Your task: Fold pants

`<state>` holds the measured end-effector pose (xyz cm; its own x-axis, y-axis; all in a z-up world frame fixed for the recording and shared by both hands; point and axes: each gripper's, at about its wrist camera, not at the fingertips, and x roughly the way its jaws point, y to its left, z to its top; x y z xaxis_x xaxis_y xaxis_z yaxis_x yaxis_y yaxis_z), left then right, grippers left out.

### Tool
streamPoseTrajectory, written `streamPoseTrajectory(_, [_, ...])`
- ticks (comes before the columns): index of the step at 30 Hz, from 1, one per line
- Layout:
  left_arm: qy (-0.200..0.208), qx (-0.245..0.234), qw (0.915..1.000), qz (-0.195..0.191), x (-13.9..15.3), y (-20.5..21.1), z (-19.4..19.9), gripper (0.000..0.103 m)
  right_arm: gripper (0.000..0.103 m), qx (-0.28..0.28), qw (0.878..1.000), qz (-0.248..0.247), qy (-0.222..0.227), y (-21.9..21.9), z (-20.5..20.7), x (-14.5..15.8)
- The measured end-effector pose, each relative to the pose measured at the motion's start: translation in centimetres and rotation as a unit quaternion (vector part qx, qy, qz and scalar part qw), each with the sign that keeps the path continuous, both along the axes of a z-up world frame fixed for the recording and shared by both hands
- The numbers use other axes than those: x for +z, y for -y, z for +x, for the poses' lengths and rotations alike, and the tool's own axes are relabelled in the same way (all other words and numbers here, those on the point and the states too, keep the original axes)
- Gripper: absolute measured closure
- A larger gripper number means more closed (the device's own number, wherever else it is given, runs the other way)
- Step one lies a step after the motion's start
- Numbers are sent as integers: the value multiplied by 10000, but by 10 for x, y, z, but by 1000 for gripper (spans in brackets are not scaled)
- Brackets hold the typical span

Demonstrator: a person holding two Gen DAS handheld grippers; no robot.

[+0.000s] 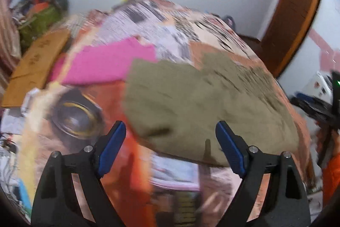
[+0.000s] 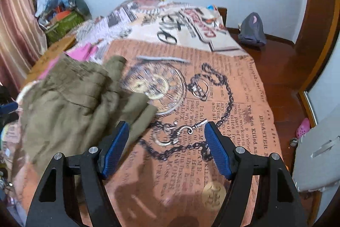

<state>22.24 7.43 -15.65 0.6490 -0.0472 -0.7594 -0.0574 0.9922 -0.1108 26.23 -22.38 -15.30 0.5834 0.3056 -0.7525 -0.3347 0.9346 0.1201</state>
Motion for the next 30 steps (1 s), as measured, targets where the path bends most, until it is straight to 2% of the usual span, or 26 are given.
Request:
streamPoseTrajectory(3, [-92,245,9993,265,1,-26,15,16,32,155,9994,313,57,-11,-18,13])
streamPoseTrajectory(8, [-592,53,9963,627,-31,-39,44,16,32,622,9962,571,-225,-48,-39,5])
streamPoseTrajectory(12, [-848,-69,9928,838,-59,-38,57,16,33,837,9951,73,-527,-71,-38,-25])
streamPoseTrajectory(15, [-1046,31,9896,991,-76,-45,62,16,33,818,9940,152,-713,-64,-27,-39])
streamPoseTrajectory(21, [-1081,97,9861,1258,-85,-57,54,18,33,728,9951,-532,-395,-61,-13,-41])
streamPoseTrajectory(24, [-1068,145,9874,1157,-76,-62,46,25,33,644,9947,-736,-307,-60,-3,-42])
streamPoseTrajectory(26, [-911,89,9921,860,-63,-64,39,25,35,510,9954,-734,-337,-55,4,-38])
streamPoseTrajectory(30, [-640,-197,9974,275,-41,-55,37,24,38,369,9985,-100,-383,-47,11,-23])
